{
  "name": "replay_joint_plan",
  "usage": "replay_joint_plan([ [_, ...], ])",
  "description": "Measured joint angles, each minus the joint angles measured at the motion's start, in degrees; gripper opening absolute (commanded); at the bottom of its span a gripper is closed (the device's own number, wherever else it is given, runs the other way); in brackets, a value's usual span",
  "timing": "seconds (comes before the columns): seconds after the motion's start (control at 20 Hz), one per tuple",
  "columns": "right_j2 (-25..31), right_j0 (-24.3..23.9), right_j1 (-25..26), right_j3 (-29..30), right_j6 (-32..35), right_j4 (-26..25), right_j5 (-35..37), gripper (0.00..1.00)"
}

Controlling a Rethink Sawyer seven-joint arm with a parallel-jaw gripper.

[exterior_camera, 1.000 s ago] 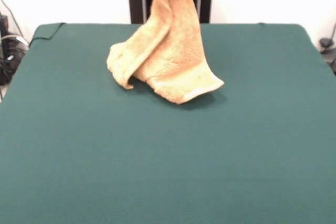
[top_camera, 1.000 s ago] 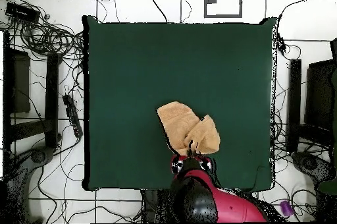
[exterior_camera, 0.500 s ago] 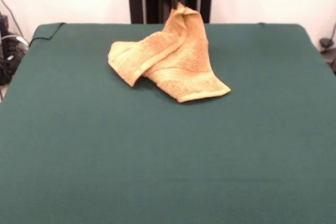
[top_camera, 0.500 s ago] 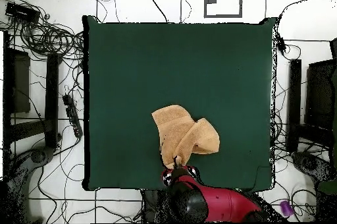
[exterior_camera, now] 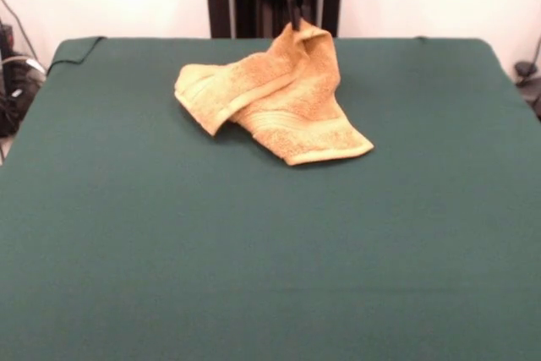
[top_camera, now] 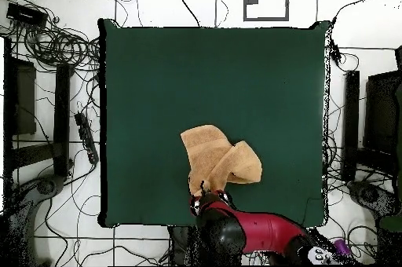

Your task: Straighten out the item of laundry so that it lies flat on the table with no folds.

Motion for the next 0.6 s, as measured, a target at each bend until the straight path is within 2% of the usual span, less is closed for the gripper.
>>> replay_joint_plan([
  [0.35,3.3,-2.7,-0.3,-2.3,0.0,0.0,5.6,0.0],
  [0.6,5.0,-3.1,-3.5,-2.8,0.0,0.7,12.2,0.0],
])
